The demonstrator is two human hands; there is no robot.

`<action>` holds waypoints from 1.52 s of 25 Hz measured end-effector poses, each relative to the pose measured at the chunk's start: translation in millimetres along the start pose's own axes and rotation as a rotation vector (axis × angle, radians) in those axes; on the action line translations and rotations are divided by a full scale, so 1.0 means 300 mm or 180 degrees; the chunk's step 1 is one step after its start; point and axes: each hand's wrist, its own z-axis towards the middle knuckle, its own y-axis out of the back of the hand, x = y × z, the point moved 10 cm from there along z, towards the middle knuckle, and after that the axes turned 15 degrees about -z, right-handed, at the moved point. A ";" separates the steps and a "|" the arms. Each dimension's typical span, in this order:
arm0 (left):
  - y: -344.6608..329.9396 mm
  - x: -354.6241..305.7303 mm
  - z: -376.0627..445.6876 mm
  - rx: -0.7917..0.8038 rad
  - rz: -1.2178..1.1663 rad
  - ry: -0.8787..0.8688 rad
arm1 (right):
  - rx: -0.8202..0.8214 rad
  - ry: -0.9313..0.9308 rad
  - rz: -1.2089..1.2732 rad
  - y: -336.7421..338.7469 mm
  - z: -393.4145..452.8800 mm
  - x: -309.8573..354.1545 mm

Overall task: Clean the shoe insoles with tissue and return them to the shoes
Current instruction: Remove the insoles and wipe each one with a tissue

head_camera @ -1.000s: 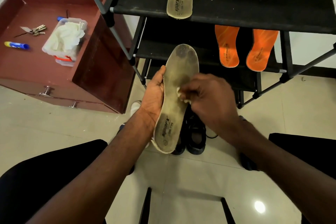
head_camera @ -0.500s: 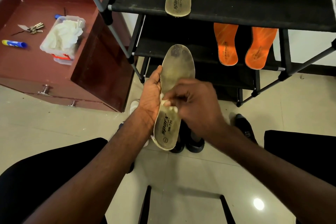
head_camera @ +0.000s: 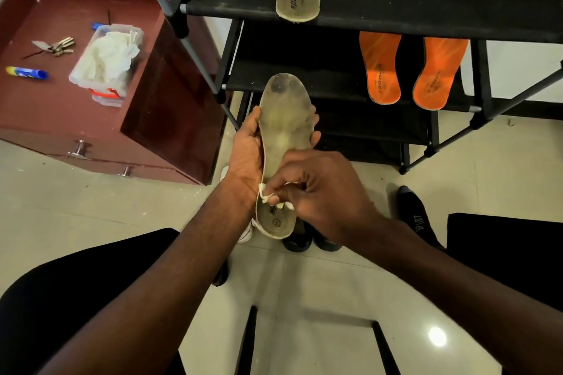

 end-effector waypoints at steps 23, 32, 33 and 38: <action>0.004 0.063 0.014 0.0363 0.0616 0.0305 | -0.1162 -0.2560 0.1654 0.093 0.007 -0.442; 0.003 0.053 0.021 0.0178 0.0511 -0.0073 | -0.0955 -0.1351 -0.0146 0.145 0.065 -0.319; 0.006 0.048 0.020 0.0116 0.0506 -0.0099 | -0.0895 -0.1095 -0.0496 0.139 0.076 -0.289; 0.013 0.037 0.021 0.0044 0.0424 -0.0065 | -0.0670 -0.0400 -0.1022 0.114 0.090 -0.194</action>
